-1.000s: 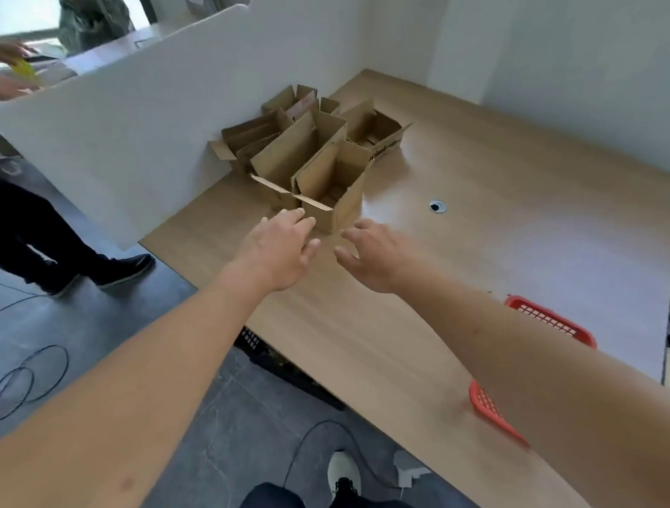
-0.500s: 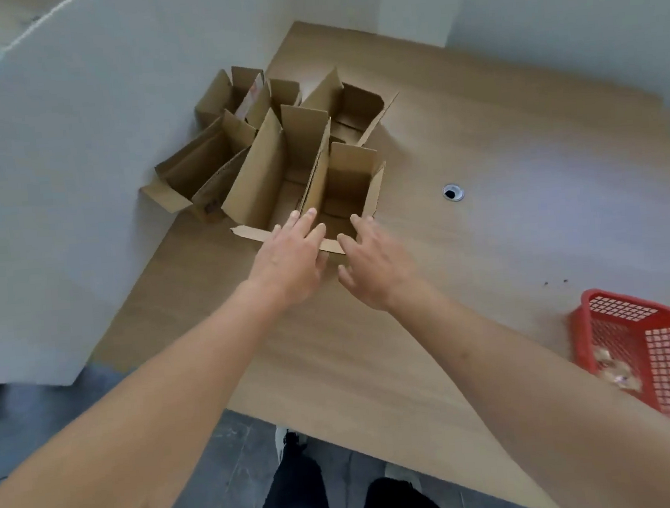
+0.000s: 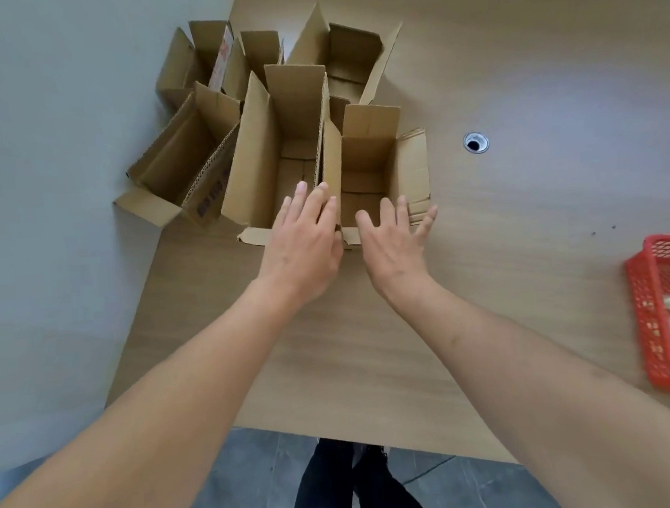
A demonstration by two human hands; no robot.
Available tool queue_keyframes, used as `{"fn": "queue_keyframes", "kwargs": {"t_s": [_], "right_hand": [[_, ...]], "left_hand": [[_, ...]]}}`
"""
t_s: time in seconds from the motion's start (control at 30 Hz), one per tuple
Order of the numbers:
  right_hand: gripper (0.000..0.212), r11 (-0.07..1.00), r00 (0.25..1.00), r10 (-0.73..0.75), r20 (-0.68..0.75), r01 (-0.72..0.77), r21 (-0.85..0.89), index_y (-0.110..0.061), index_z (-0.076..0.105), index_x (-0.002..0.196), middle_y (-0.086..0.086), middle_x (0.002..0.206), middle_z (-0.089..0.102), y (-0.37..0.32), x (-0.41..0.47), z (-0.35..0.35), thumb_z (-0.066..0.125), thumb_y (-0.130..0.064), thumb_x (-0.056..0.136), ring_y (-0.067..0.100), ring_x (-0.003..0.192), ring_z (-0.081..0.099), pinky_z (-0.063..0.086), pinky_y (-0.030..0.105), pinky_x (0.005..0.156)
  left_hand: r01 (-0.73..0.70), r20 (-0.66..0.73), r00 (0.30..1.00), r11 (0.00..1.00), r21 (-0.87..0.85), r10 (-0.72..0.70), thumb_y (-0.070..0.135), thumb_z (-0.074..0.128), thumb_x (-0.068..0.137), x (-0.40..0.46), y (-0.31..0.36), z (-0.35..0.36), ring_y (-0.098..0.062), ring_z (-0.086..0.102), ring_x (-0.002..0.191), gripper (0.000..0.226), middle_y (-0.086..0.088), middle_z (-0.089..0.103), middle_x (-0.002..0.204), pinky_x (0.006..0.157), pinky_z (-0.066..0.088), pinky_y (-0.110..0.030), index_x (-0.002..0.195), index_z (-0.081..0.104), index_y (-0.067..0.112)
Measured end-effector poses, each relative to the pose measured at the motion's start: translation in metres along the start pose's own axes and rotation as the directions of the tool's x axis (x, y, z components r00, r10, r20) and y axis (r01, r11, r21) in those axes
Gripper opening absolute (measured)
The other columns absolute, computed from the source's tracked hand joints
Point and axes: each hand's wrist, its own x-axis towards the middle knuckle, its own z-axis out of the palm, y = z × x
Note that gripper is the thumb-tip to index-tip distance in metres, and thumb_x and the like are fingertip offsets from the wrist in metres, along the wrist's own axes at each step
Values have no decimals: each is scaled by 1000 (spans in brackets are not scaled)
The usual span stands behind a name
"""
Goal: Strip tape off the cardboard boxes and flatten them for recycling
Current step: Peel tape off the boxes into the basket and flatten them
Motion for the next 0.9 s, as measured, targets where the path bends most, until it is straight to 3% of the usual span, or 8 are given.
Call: {"fn": "queue_keyframes", "kwargs": {"t_s": [0.23, 0.4, 0.47, 0.57, 0.63, 0.73, 0.8, 0.9], "right_hand": [[25, 997, 995, 72, 72, -72, 9, -26, 46, 124, 33, 164, 11, 31, -47, 8, 49, -12, 103, 67, 145, 6, 7, 85, 108], [42, 998, 992, 63, 111, -64, 12, -24, 42, 128, 34, 165, 0, 67, -96, 19, 57, -3, 96, 68, 145, 1, 8, 85, 108], [40, 999, 992, 44, 116, -45, 7, -24, 44, 132, 34, 165, -4, 78, -114, 22, 52, -5, 98, 67, 146, -1, 7, 84, 108], [43, 1000, 993, 17, 115, -19, 15, -28, 45, 138, 34, 165, -9, 95, -143, 32, 48, -8, 101, 65, 147, -4, 6, 83, 111], [47, 998, 996, -7, 91, 2, 59, -32, 44, 142, 33, 165, -12, 108, -161, 45, 50, -13, 99, 62, 148, -10, 3, 80, 113], [68, 991, 997, -60, 45, 54, 120, -52, 9, 157, 26, 164, -28, 122, -176, 67, 47, -42, 102, 54, 147, -30, -9, 76, 115], [78, 991, 997, -65, 43, 59, 124, -56, -17, 153, 20, 159, -41, 122, -177, 83, 42, -53, 103, 49, 141, -42, -16, 74, 114], [91, 996, 998, -2, 66, -4, 89, -48, -11, 154, 22, 158, -41, 113, -173, 96, 55, -26, 96, 52, 137, -47, -16, 75, 113]], "left_hand": [[-283, 43, 959, 938, 199, 280, 30, 54, 99, 4, 37, -1, -36, 29, 150, 33, -20, 51, 148, 125, 17, -52, 99, 77, 6], [-329, 227, 931, 926, 185, 286, 29, 53, 99, -8, 87, 5, -27, 35, 147, 34, -15, 48, 151, 127, 10, -42, 119, 71, 8], [-271, 270, 935, 953, 133, 228, 31, 52, 101, -18, 103, 11, -28, 44, 140, 36, -14, 44, 152, 126, 20, -40, 125, 64, 7], [-141, 298, 944, 990, -22, 141, 35, 57, 100, -38, 123, 15, -33, 60, 119, 42, -5, 44, 146, 95, 53, -43, 132, 51, 10], [-123, 315, 939, 990, -66, 137, 34, 60, 99, -48, 134, 16, -33, 64, 109, 46, -4, 42, 147, 79, 56, -42, 135, 46, 9], [-84, 313, 942, 987, -141, 125, 31, 60, 100, -56, 141, 25, -34, 57, 124, 53, -8, 32, 160, 93, 53, -42, 144, 41, 8], [-26, 301, 949, 972, -234, 98, 28, 61, 100, -58, 139, 31, -33, 53, 129, 53, -8, 32, 161, 99, 49, -41, 146, 41, 10], [14, 277, 957, 933, -359, 92, 26, 62, 100, -63, 135, 37, -30, 50, 133, 54, -5, 33, 162, 105, 44, -38, 148, 41, 13]]}}
